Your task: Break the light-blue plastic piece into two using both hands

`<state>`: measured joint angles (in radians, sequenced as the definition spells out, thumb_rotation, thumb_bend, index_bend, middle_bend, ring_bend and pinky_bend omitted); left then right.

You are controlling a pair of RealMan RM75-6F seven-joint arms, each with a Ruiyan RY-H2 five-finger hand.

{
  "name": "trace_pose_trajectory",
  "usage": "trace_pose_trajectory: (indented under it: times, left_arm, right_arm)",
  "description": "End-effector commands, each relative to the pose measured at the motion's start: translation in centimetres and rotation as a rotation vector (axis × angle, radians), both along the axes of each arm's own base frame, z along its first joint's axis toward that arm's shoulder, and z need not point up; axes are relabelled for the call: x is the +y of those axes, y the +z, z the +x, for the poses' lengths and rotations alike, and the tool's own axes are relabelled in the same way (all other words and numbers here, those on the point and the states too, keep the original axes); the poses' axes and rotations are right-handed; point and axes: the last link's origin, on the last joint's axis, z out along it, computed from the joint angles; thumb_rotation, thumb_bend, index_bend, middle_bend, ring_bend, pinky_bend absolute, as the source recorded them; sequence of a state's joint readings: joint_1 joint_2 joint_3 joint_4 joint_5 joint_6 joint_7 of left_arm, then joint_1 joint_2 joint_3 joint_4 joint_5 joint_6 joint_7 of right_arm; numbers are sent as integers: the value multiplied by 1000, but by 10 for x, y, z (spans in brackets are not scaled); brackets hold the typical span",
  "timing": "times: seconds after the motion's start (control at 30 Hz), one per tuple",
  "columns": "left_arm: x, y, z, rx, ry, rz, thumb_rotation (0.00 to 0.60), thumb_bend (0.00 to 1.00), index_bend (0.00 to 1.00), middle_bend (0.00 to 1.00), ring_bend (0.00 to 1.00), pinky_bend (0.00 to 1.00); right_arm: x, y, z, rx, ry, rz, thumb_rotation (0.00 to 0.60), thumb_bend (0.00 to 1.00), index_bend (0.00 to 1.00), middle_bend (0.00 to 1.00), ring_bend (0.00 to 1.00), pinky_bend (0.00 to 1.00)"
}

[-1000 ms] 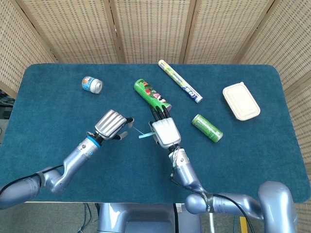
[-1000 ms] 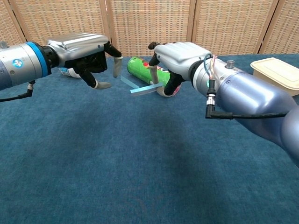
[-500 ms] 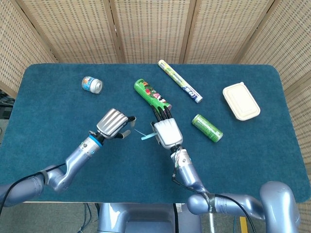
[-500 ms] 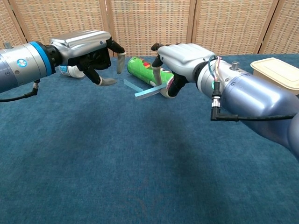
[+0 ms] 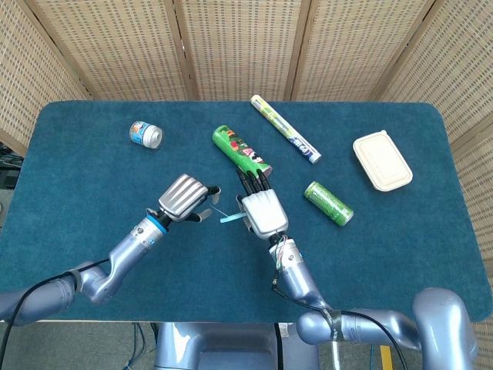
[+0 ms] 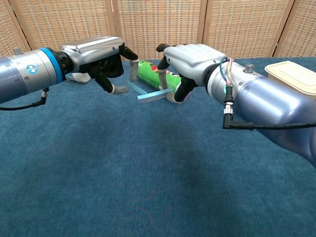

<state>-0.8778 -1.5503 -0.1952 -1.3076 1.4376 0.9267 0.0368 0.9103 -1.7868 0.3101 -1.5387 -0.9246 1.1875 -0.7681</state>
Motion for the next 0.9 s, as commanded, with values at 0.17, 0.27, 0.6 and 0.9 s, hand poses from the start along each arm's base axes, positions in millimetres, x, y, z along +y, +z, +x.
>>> trace_pose_trajectory:
  times: [0.17, 0.27, 0.6, 0.9]
  left_arm:
    - [1, -4, 4, -14, -1, -7, 600, 323, 527, 968, 838, 708]
    - [0, -6, 4, -32, 13, -23, 600, 326, 531, 968, 838, 708]
    - [1, -12, 7, -100, 76, -86, 600, 393, 571, 968, 838, 708]
    - [2, -15, 9, -119, 86, -97, 600, 469, 629, 968, 838, 708]
  right_arm:
    - [1, 2, 0, 0, 3, 2, 600, 569, 623, 0, 0, 0]
    - [1, 2, 0, -2, 2, 3, 600, 569, 624, 0, 0, 0]
    - [1, 5, -1, -3, 7, 0, 600, 569, 624, 0, 0, 0]
    - [1, 5, -3, -4, 2, 4, 600, 569, 628, 0, 0, 0]
